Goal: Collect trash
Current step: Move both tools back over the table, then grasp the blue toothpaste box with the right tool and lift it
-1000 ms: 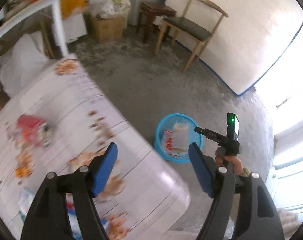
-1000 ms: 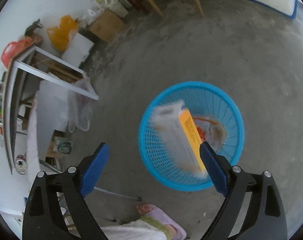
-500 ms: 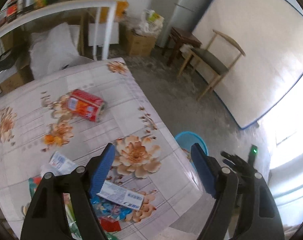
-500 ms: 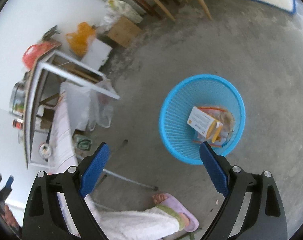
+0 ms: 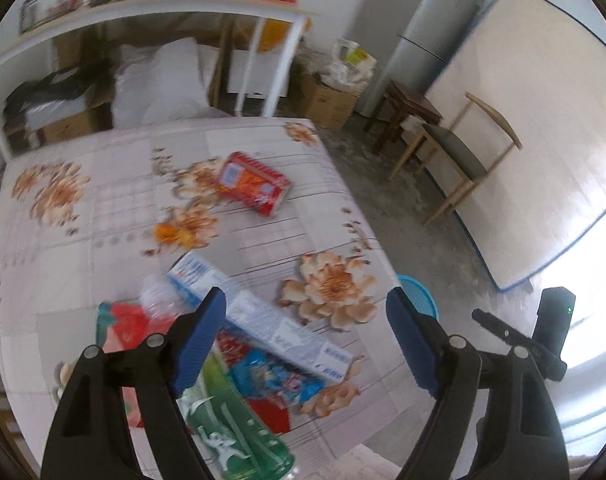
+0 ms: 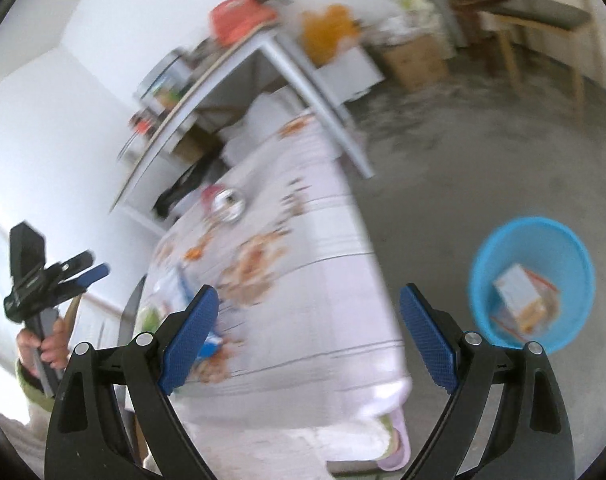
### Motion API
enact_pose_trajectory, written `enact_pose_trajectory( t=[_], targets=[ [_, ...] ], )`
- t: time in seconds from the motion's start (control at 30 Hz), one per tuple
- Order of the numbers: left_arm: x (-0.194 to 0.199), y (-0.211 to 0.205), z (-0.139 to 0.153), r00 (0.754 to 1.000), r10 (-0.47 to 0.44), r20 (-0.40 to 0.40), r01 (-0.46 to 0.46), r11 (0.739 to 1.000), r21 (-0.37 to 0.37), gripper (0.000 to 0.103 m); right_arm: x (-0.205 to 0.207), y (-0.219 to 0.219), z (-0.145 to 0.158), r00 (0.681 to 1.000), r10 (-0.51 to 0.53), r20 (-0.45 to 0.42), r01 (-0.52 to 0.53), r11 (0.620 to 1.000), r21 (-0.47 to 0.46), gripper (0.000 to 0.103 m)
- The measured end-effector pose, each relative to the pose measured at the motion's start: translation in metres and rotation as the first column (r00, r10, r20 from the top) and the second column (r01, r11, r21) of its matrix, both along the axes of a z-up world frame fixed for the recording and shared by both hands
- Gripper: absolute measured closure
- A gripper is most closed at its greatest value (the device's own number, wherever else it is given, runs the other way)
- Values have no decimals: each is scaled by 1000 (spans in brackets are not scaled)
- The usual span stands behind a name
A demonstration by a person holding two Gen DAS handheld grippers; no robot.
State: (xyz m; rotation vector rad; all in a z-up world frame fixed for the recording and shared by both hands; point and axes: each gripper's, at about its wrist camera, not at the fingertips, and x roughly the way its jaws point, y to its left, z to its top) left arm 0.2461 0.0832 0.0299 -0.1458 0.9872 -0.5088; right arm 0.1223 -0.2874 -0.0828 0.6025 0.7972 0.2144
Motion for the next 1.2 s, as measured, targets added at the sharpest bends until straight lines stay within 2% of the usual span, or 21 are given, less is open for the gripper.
enact_pose_trajectory(
  t=[0.17, 0.33, 0.5, 0.63, 0.87, 1.03, 1.2],
  targets=[
    [-6, 32, -17, 996, 94, -10, -94, 996, -1, 23, 27, 48, 1, 990, 143, -6, -143, 990, -4, 15],
    [-9, 63, -31, 983, 179, -28, -180, 983, -28, 23, 43, 91, 8, 965, 262, -21, -263, 965, -20, 22],
    [-17, 88, -42, 972, 231, -45, -233, 972, -40, 23, 81, 149, 15, 924, 378, -62, -383, 917, -112, 29],
    [-30, 97, -53, 974, 216, -73, -221, 973, -63, 23, 114, 188, 4, 883, 451, -133, -468, 870, -157, 39],
    [-49, 97, -78, 974, 166, -153, -187, 972, -140, 23, 141, 229, -16, 832, 501, -239, -550, 801, -238, 48],
    [-47, 95, -90, 972, 148, -181, -178, 971, -162, 23, 148, 240, -25, 818, 495, -292, -567, 781, -264, 57],
    [-35, 102, -86, 976, 146, -159, -176, 965, -194, 23, 149, 242, -22, 819, 490, -298, -565, 779, -271, 57]
  ],
)
